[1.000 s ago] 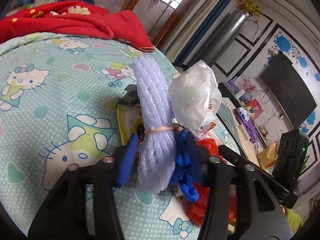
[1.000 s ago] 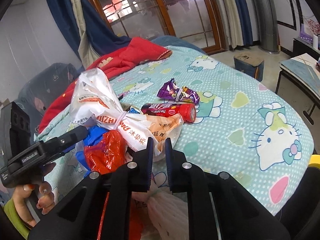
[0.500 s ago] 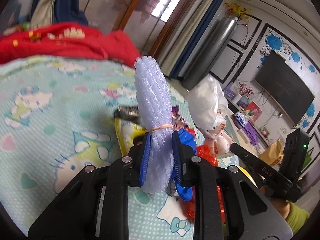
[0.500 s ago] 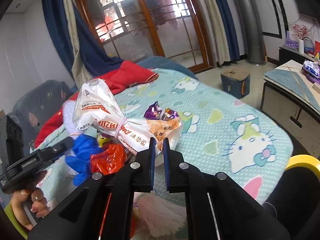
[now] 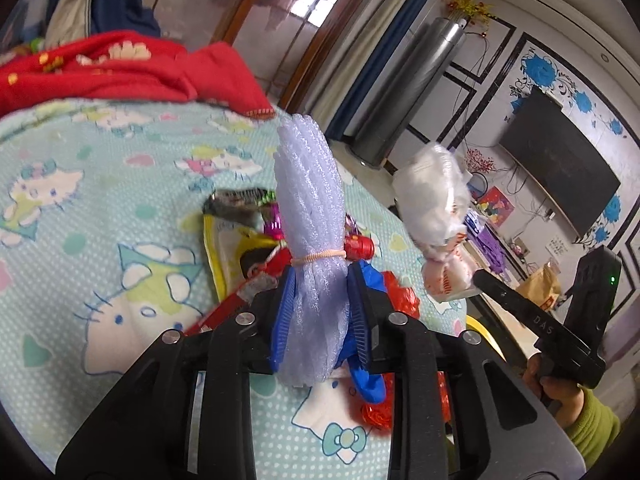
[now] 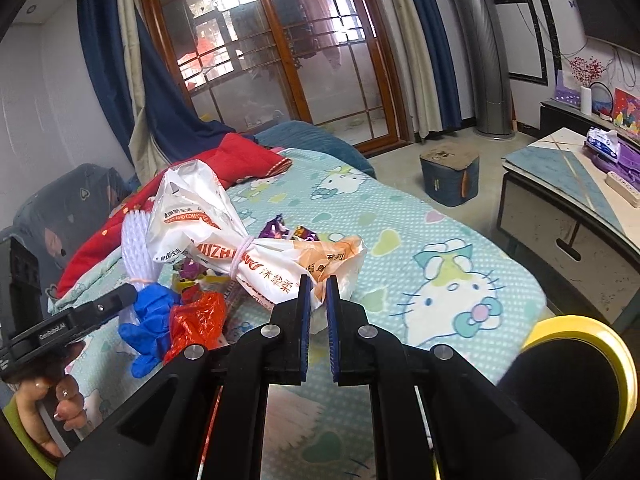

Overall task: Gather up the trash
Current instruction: 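Lift the white bag with the right tool while the left tool lifts the mesh net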

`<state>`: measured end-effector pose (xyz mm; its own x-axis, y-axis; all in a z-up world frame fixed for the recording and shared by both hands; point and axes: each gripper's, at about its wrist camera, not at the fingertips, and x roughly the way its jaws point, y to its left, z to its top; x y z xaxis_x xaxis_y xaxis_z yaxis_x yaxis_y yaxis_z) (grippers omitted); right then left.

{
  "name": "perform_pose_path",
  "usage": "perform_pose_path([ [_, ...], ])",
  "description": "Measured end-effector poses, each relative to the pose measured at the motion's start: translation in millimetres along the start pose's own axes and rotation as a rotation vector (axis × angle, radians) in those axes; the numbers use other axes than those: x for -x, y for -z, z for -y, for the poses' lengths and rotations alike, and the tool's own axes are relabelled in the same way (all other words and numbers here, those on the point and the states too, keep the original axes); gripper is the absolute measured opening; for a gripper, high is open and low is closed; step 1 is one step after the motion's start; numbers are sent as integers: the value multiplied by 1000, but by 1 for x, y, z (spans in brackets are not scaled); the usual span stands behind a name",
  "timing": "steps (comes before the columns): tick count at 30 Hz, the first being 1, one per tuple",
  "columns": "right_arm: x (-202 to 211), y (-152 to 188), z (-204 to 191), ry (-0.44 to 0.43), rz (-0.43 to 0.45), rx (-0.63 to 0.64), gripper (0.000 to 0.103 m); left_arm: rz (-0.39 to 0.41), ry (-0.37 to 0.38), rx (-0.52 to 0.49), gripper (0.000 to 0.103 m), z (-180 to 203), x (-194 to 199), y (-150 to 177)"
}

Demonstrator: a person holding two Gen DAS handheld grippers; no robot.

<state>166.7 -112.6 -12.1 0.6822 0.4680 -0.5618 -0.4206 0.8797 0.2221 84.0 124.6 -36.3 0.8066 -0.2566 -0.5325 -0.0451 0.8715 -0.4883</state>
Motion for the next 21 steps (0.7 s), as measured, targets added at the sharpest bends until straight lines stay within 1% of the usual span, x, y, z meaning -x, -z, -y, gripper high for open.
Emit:
perform_pose_path([
  [2, 3, 1, 4, 10, -1, 1, 8, -20, 10, 19, 21, -4, -5, 3],
  [4, 4, 3, 8, 17, -4, 0, 8, -35, 29, 51, 24, -11, -9, 4],
  [6, 7, 4, 12, 24, -8, -5, 8, -40, 59, 90, 34, -17, -11, 4],
  [8, 9, 4, 17, 33, -7, -12, 8, -40, 80, 118, 38, -21, -12, 4],
  [9, 12, 5, 19, 35, -6, -14, 8, -37, 92, 130, 39, -23, -13, 3],
  [12, 19, 5, 26, 52, 4, -21, 8, -31, 91, 137, 39, -24, -14, -1],
  [13, 22, 6, 28, 57, 8, -24, 8, -31, 93, 138, 38, -24, -14, -3],
  [14, 24, 5, 30, 60, 11, -26, 8, -34, 93, 135, 33, -23, -16, -4],
  [15, 26, 5, 32, 65, 15, -28, 8, -37, 89, 131, 22, -23, -16, -5],
  [16, 28, 5, 34, 68, 18, -30, 8, -42, 81, 120, 19, -21, -18, -7],
  [21, 37, 5, 40, 79, 33, -37, 8, -34, 73, 112, 14, -18, -17, -15],
])
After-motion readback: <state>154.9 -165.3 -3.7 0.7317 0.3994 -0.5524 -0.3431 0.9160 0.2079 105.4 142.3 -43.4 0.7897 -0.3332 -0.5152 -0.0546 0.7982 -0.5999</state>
